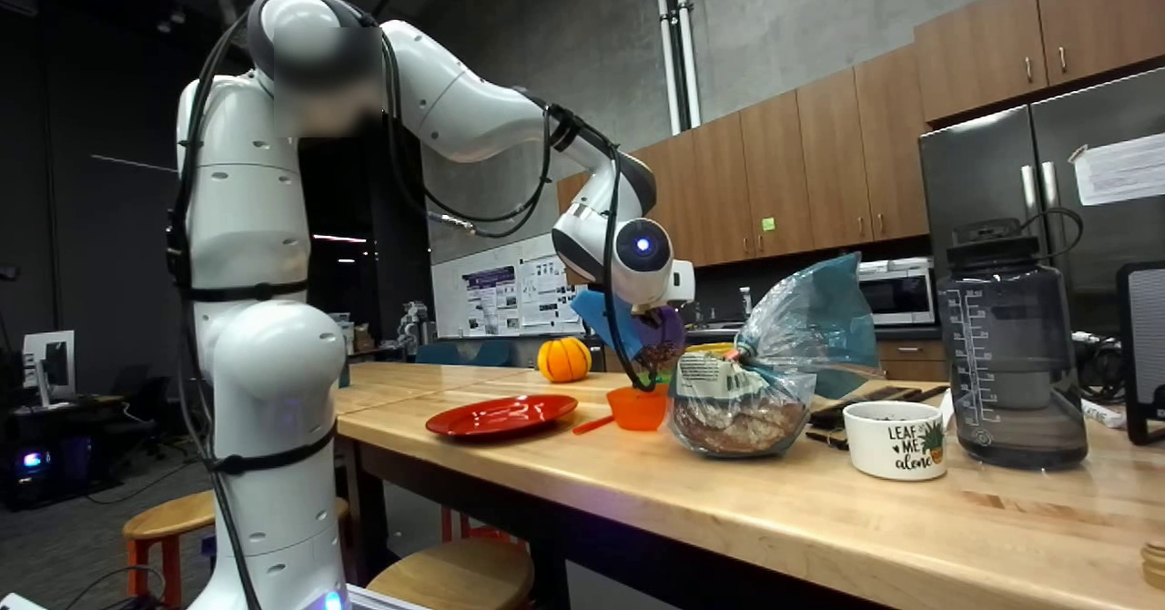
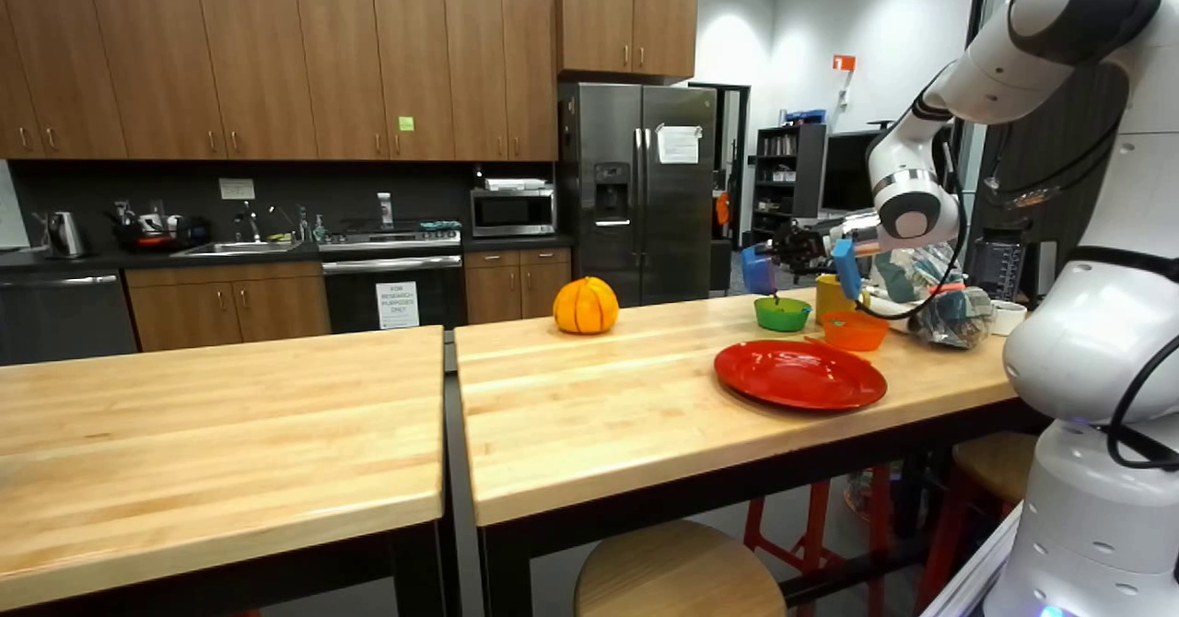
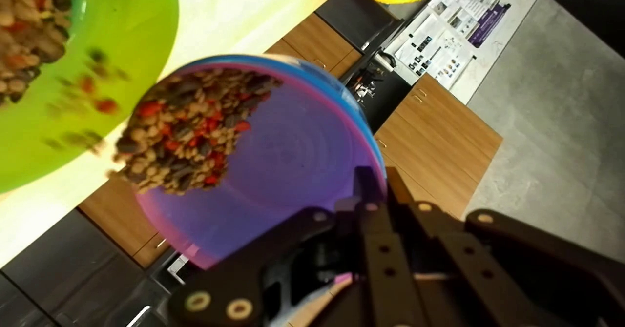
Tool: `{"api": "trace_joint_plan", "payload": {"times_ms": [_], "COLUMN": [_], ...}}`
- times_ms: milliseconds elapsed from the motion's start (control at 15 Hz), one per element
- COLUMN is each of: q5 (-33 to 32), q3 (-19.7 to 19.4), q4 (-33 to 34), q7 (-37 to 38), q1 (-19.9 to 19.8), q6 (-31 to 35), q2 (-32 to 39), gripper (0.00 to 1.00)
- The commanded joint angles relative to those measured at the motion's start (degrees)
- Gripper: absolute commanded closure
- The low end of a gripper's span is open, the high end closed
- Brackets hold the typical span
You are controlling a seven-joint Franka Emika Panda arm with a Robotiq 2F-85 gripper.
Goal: Pour the contents of the purple bowl into the green bowl
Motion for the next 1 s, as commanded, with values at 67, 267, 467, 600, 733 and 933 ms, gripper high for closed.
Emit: {"api": "trace_joint_plan", "payload": {"times_ms": [67,267,467,600,733,933], "q5": [3.7,5.9,7.3,7.8,8.5,9.1], "q3": [-0.7,-1.3,-1.8,-1.9,-2.0,-1.9], "q4": [-2.3,-3.4,-4.1,-4.3,-4.5,-4.7], "q7": [-4.1,-6.5,-8.0,-8.7,-9.3,-10.1], "q1": [-1.5,-2.2,-2.9,-3.1,-3.2,-3.2], "q6": [-3.1,-5.2,-7.0,-8.0,-8.8,-8.3], "q2": [-1.7,-1.8,-1.7,-1.5,-1.4,-1.7], "gripper": [0.98,0.98,0.98,0.98,0.98,0.98]}}
